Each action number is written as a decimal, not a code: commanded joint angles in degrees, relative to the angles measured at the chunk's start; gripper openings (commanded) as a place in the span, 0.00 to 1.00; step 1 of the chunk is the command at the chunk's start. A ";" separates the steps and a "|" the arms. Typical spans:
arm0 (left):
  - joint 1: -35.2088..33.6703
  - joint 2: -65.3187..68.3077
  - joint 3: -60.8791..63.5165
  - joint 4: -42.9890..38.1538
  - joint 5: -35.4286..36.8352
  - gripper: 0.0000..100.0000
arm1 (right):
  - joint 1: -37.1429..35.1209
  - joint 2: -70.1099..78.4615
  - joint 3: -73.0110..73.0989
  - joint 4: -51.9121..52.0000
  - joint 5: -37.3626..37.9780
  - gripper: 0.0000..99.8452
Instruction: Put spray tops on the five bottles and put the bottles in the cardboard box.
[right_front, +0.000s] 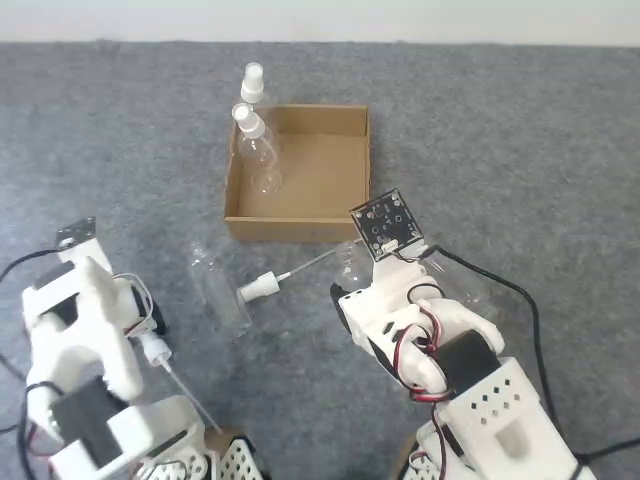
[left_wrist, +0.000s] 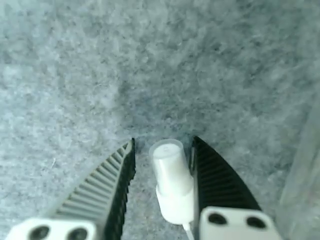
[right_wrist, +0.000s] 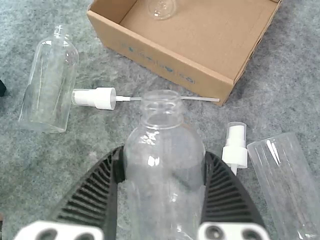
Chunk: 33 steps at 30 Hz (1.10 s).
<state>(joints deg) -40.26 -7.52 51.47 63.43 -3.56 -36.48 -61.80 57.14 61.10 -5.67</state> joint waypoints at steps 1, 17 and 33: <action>0.18 0.53 -0.75 -0.97 0.62 0.16 | 0.66 -1.71 -0.70 -1.36 -0.53 0.08; 2.73 0.97 0.66 2.55 0.70 0.16 | 0.57 -1.71 -0.70 -1.27 -0.35 0.08; 6.15 0.53 0.75 2.37 0.26 0.04 | 0.57 -1.71 -0.70 -1.27 -0.18 0.08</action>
<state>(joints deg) -34.90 -7.25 51.38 65.01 -3.03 -36.48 -61.80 57.14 61.10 -5.67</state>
